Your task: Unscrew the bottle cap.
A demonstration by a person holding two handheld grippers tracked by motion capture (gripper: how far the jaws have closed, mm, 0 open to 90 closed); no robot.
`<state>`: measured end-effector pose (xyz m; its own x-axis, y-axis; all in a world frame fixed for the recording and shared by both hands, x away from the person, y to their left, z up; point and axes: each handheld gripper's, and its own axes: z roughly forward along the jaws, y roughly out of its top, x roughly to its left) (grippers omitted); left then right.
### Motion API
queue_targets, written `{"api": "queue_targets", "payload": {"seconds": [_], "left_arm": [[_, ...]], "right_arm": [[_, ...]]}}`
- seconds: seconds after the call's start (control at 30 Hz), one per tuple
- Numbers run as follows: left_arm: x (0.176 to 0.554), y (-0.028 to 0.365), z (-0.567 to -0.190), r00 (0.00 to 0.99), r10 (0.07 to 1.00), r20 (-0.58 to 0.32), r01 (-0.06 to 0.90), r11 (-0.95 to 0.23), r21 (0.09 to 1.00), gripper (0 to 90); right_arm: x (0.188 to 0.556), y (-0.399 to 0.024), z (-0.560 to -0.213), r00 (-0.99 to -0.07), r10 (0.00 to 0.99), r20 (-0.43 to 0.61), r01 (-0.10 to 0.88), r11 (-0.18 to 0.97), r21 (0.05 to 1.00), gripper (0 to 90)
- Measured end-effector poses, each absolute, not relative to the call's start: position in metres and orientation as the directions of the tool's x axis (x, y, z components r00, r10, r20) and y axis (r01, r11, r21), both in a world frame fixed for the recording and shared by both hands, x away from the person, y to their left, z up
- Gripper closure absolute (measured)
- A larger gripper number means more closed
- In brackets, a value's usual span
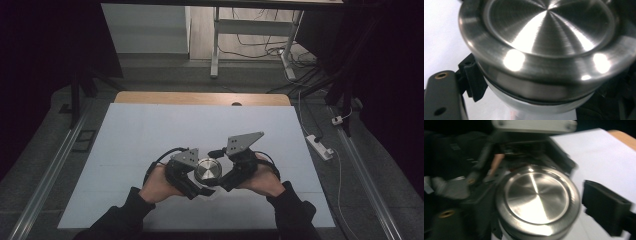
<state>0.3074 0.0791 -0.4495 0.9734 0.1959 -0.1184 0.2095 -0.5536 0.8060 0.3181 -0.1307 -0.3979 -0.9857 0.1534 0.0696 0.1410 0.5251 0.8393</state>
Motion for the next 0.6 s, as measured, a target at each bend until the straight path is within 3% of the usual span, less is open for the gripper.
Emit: {"api": "queue_targets", "payload": {"seconds": [0.03,0.07,0.1,0.2,0.33,0.47,0.6], "left_arm": [[0.308,0.080,-0.450,0.967,0.227,-0.119,0.228,-0.548,0.805,15.7],[0.309,0.081,-0.450,0.958,0.262,-0.119,0.249,-0.542,0.803,15.7],[0.310,0.082,-0.450,0.950,0.290,-0.112,0.260,-0.545,0.797,15.7],[0.311,0.083,-0.452,0.921,0.375,-0.101,0.304,-0.532,0.790,15.7],[0.311,0.083,-0.453,0.911,0.400,-0.096,0.316,-0.531,0.786,15.7],[0.311,0.083,-0.453,0.917,0.387,-0.096,0.308,-0.534,0.788,15.7],[0.310,0.084,-0.454,0.940,0.323,-0.109,0.276,-0.534,0.799,15.7]], "right_arm": [[0.316,-0.128,-0.395,-0.969,0.241,0.053,0.173,0.510,0.843,10.1],[0.316,-0.128,-0.395,-0.969,0.241,0.053,0.173,0.510,0.843,10.1],[0.312,-0.124,-0.394,-0.944,0.330,0.033,0.205,0.501,0.841,10.3],[0.309,-0.118,-0.395,-0.921,0.389,0.024,0.228,0.488,0.843,11.8],[0.303,-0.108,-0.400,-0.886,0.464,-0.007,0.256,0.500,0.828,16.0],[0.303,-0.104,-0.406,-0.887,0.462,-0.015,0.251,0.508,0.824,18.0],[0.302,-0.106,-0.403,-0.922,0.384,-0.048,0.189,0.554,0.811,18.2]]}}
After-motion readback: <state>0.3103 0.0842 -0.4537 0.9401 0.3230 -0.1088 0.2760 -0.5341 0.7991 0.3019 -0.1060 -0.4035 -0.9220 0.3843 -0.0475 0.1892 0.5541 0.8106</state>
